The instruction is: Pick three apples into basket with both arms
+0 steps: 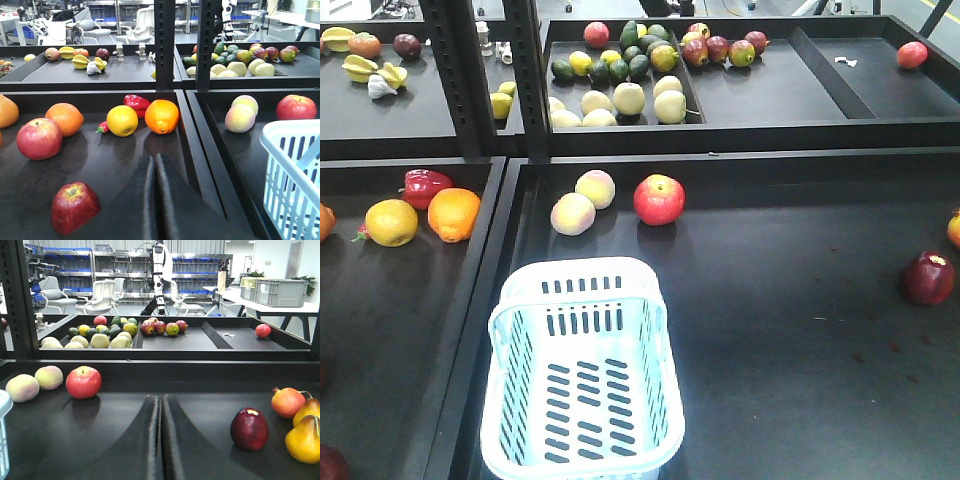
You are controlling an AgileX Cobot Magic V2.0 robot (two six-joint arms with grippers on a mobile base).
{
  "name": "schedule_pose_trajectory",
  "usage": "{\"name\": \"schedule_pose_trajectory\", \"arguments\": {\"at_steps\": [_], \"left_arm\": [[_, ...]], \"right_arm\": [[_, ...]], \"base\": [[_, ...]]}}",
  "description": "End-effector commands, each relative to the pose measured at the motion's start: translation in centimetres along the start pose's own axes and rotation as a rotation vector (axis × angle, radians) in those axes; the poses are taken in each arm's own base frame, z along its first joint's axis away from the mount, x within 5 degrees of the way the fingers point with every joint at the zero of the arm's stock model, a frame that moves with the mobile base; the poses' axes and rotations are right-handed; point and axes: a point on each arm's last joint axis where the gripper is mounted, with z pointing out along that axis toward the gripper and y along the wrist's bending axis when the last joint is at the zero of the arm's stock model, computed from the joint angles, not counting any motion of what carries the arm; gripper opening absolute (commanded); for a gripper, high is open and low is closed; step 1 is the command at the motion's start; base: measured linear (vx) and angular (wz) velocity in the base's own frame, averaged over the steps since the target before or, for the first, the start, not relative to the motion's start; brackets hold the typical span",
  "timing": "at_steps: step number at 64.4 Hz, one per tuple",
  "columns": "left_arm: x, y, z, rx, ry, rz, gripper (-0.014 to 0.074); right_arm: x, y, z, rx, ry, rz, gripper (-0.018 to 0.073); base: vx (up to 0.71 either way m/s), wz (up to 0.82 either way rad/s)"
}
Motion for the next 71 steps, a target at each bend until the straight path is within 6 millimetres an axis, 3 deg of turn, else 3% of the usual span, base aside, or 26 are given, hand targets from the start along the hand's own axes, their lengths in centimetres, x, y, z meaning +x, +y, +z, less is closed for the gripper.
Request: {"name": "schedule_pose_trajectory", "arguments": {"at_steps": [1,36,42,50,61,71], "left_arm": [[-1.8,0.0,-0.4,0.000,-0.121,-0.014,-0.0006],[-2.3,-0.1,-0.5,0.010,-0.148,-0.075,-0.0006],[-4.1,-0.1,-0.7,0.019,-0.212,-0.131,-0.0006],[-8.4,-0.1,-0.2,0.018,-0.213,-0.128,-0.0006],[-12.5,-0.4,3.1,0.024,0.071,-0.115,-0.0006],[-13.4,-0.6,5.7,0.026,0.260,-0.114,-0.0006]], "right_arm": [[-0.6,0.0,-0.1,0.002,-0.081,-0.010,-0.0008],[-0.6,0.0,-0.1,0.002,-0.081,-0.010,-0.0008],[-0.6,0.0,-0.1,0.002,-0.081,-0.010,-0.0008],[-0.6,0.0,-0.1,0.002,-0.081,-0.010,-0.0008],[-0.6,0.0,-0.1,0.002,-0.081,-0.010,-0.0008],[-0.6,0.0,-0.1,0.002,-0.081,-0.010,-0.0008]], "base": [[0.00,0.00],[0.00,0.00],[0.00,-0.01],[0.00,-0.02],[0.00,-0.01],[0.00,0.00]]}}
